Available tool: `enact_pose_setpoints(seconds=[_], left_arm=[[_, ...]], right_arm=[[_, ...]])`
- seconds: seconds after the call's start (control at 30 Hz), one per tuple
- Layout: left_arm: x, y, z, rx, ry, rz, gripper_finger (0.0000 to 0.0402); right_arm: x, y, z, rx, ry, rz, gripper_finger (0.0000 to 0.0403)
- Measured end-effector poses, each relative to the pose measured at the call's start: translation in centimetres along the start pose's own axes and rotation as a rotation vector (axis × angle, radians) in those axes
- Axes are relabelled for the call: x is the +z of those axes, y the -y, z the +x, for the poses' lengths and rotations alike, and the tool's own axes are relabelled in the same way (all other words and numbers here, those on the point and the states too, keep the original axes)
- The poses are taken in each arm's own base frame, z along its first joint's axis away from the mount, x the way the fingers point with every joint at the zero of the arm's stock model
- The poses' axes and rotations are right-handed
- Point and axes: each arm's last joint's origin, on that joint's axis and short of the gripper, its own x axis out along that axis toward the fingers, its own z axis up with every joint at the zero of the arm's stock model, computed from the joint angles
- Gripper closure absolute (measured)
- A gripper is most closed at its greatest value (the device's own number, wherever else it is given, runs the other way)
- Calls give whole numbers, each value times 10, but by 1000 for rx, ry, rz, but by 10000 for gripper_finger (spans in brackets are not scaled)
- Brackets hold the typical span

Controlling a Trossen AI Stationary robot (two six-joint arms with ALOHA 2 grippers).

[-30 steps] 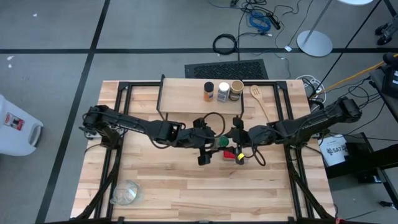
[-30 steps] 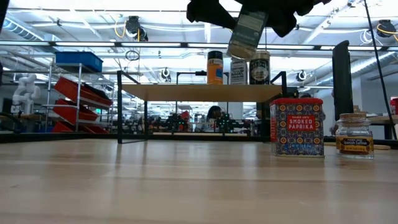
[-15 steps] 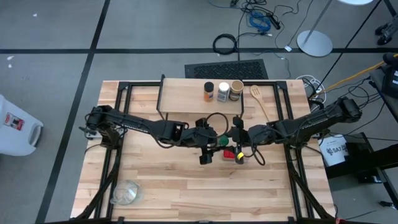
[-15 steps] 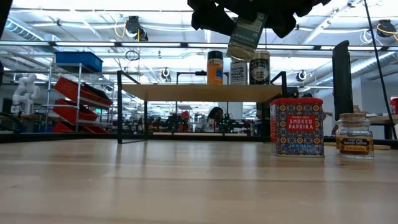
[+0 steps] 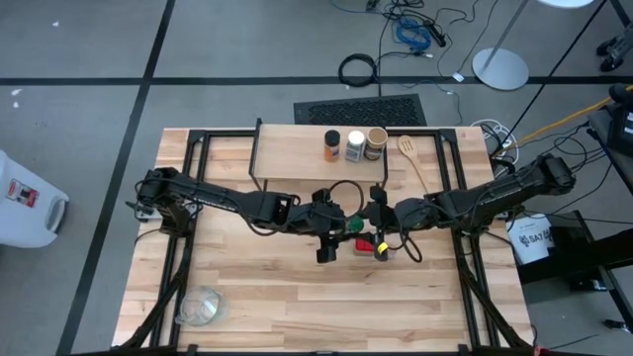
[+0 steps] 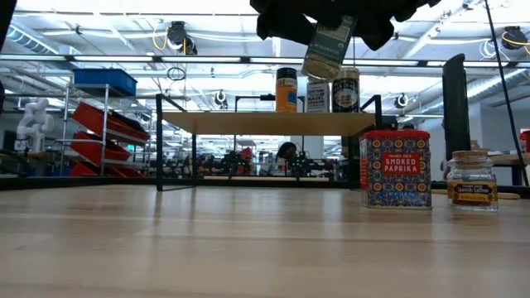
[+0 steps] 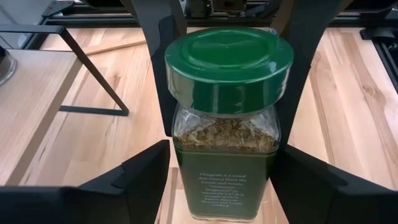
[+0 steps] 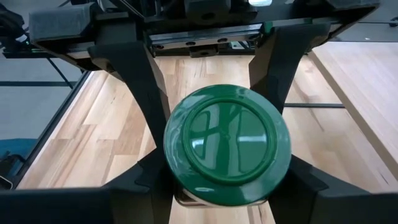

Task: Shelf spices
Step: Put the green seasoning bottle on the shelf

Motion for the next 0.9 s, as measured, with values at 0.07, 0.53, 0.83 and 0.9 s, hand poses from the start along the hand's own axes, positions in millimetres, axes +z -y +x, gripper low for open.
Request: enact_pose_setpoints(seconds=[0.07,0.53,0.83,0.9], left_arm=[[0,0,1,1,-2,0,135],[0,0,1,-3,0,-3,200],[0,1,2,0,3,1,194],[0,1,2,0,4,2,193]], right_arm=[[0,0,0,1,-1,0,218],[0,0,0,1,-3,-11,207],[-1,-4,-1,15,-7,-25,160],[-1,-5,-2,18,-4,-26,137]])
